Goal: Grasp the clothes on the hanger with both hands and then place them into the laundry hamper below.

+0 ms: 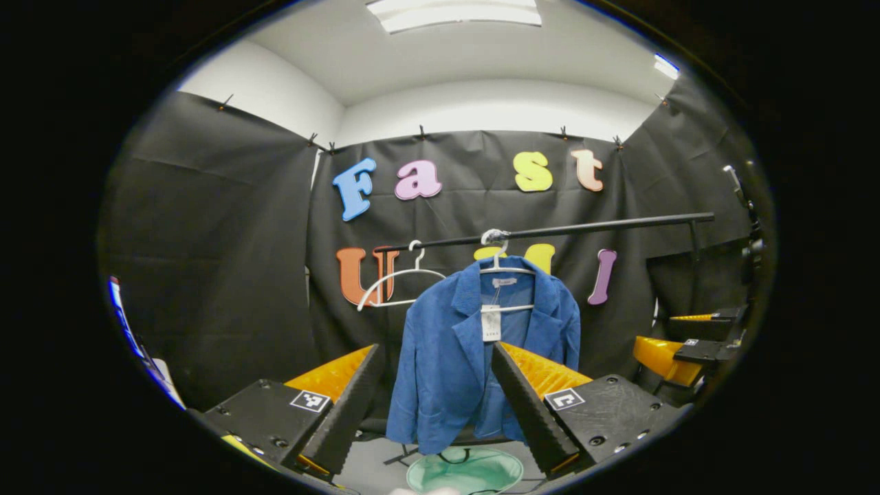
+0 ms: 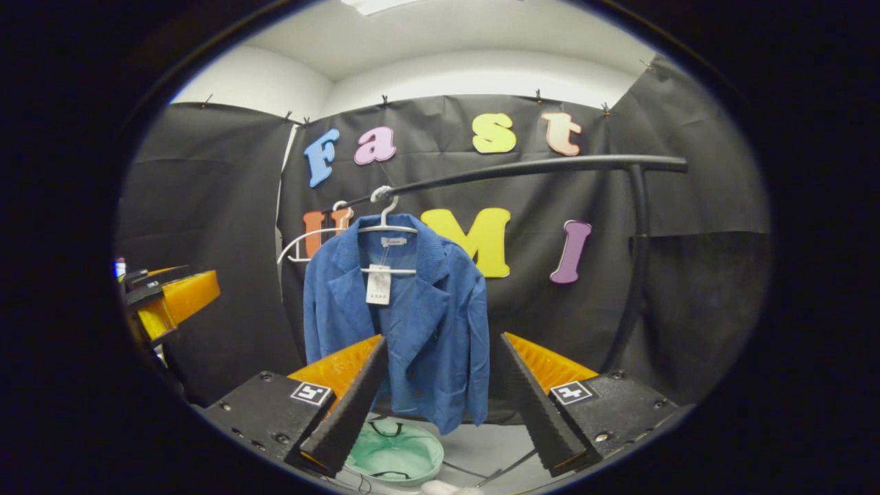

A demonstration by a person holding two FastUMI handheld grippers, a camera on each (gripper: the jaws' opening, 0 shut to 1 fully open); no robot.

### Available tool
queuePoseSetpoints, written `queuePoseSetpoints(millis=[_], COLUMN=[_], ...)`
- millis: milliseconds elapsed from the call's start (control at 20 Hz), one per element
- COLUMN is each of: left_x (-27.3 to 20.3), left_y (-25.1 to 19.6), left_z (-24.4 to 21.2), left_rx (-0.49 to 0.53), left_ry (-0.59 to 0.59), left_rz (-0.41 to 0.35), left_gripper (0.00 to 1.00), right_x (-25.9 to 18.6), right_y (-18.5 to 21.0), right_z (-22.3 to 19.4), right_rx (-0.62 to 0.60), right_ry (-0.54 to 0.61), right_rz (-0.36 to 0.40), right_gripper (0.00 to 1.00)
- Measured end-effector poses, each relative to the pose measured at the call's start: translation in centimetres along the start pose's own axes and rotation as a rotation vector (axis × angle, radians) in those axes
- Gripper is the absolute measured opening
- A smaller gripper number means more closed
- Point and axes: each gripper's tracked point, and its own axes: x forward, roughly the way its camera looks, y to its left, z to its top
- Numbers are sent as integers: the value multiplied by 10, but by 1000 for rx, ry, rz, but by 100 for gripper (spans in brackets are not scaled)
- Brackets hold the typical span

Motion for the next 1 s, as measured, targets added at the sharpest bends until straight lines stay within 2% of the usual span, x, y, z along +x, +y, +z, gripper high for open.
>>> queuePoseSetpoints(millis=[150, 400, 550, 600, 650, 900, 1000], left_x=[38, 101, 141, 153, 164, 212, 228], left_y=[-9, -30, -34, -35, -36, -39, -44], left_z=[-12, -30, -42, -47, -52, -78, -91], left_rx=[8, -37, -19, -11, -8, -3, -15], left_ry=[-9, -30, -29, -21, -18, 17, 49], left_rz=[4, -18, -3, 6, 9, 19, 18], left_gripper=[100, 100, 100, 96, 100, 96, 100], right_x=[46, 114, 151, 164, 175, 222, 236], right_y=[1, 4, 1, -1, -3, 3, 4], right_z=[-5, -12, -22, -23, -22, -26, -30], right_rx=[6, 6, 1, 5, 8, 15, 18], right_ry=[4, 8, 31, 33, 32, 45, 57], right_rz=[33, 64, 52, 46, 42, 50, 53], right_gripper=[100, 100, 100, 100, 100, 100, 100])
